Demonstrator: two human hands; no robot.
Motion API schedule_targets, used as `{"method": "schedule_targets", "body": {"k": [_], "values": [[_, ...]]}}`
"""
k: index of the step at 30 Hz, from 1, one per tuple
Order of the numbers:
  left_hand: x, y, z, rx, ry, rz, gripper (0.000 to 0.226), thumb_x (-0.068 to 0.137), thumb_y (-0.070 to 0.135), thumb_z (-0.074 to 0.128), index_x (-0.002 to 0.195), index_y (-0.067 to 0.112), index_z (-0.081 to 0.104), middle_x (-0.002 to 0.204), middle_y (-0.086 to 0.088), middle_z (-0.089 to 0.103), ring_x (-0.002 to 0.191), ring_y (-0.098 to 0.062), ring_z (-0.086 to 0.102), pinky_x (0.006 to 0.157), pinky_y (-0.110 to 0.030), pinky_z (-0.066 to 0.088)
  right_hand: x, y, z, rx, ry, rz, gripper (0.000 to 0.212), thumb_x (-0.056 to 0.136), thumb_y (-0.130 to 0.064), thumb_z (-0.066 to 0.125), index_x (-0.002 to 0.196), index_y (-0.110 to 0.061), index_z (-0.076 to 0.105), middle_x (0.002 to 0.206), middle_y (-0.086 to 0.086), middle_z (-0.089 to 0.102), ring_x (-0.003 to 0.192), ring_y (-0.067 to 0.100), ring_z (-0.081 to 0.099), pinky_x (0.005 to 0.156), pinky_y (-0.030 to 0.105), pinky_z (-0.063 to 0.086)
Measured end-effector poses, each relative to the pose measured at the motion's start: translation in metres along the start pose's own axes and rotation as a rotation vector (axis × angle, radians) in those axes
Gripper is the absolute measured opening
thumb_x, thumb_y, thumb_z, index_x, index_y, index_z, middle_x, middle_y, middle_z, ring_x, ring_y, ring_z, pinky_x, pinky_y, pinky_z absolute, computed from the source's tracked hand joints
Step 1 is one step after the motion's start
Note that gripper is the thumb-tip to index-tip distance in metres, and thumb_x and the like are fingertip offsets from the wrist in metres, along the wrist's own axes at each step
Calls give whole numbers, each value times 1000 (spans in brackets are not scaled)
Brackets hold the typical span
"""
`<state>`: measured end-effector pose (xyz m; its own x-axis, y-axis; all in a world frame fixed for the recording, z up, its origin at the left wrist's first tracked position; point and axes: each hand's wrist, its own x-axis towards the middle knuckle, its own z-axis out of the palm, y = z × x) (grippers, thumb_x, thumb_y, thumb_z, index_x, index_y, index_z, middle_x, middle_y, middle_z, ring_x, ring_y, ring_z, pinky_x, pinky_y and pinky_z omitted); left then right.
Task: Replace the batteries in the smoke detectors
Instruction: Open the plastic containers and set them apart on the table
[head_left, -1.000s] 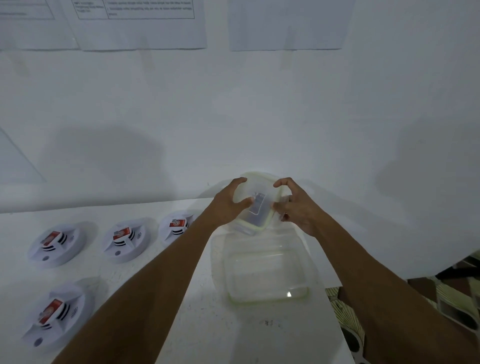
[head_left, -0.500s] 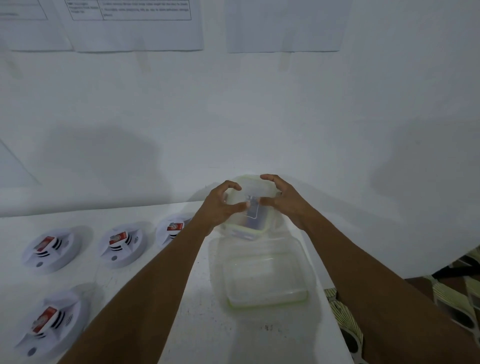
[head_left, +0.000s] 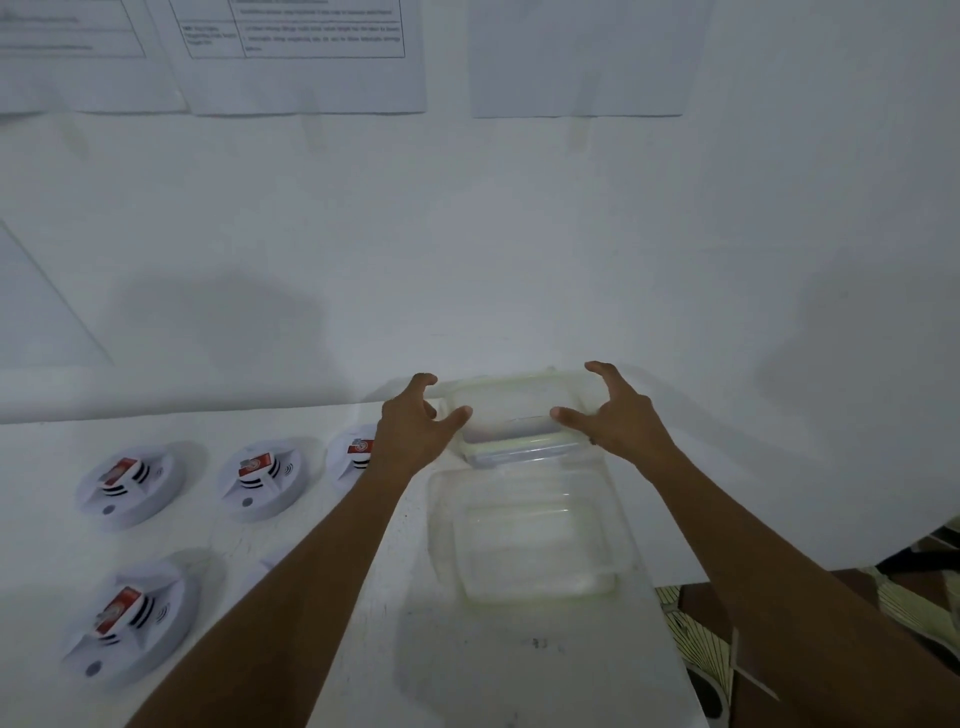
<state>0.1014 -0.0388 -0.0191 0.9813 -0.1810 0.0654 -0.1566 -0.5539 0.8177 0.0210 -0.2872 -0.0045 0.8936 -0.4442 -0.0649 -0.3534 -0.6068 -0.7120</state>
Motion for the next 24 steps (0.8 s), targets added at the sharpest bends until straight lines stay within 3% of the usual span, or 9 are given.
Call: {"method": "schedule_targets", "body": {"k": [3,7,9,12,14,17,21,24], "values": [[-7,10,-2,-85,-80,-98,50,81,38,74,121,16,53,78,-6,68,57,-18,66,52,-28,53,-8,-4,-11,13,4,-38,77,78,-53,74,142,-37,36,89,9,67,93,19,63,88,35,50],[-12,16,-8,-143,-35,-34,45,82,27,76,121,15,56,83,-5,65,46,-14,59,43,-20,44,-16,-10,-25,123,40,-111,60,88,-25,71,140,-32,43,85,7,69,77,2,58,79,26,43],[-13,20,-15,-174,12,25,44,82,23,76,121,18,57,92,-7,63,46,-16,57,42,-18,44,-17,-13,-30,218,61,-114,58,88,-18,69,139,-33,46,88,6,69,69,10,60,72,30,50],[-14,30,-23,-365,33,61,36,88,25,70,121,19,58,103,-7,62,52,-20,61,47,-26,48,-19,-23,-37,529,44,-80,50,93,-18,66,137,-30,47,94,10,70,61,20,65,59,31,53],[-15,36,-24,-530,18,52,26,96,32,58,116,17,61,106,-6,61,60,-23,64,58,-33,52,-21,-32,-40,747,13,-37,41,97,-29,60,135,-26,47,100,14,68,71,27,70,63,34,57],[-19,40,-25,-648,-10,58,33,102,38,42,108,15,64,97,-5,58,70,-22,62,68,-34,53,-24,-36,-40,923,-35,-1,35,97,-38,58,127,-22,52,104,15,62,85,34,71,74,39,59],[-22,33,-21,-559,-68,104,36,103,42,36,110,20,63,103,-8,62,88,-21,62,78,-32,53,-21,-20,-32,795,-40,-61,51,87,-13,72,133,-21,50,109,12,65,96,26,65,81,39,58],[-23,22,-13,-281,-83,170,22,97,42,51,113,29,59,111,2,62,96,-16,62,85,-31,52,-18,-6,-25,583,29,-81,60,81,0,74,129,-29,55,114,3,64,95,24,65,80,36,56]]}}
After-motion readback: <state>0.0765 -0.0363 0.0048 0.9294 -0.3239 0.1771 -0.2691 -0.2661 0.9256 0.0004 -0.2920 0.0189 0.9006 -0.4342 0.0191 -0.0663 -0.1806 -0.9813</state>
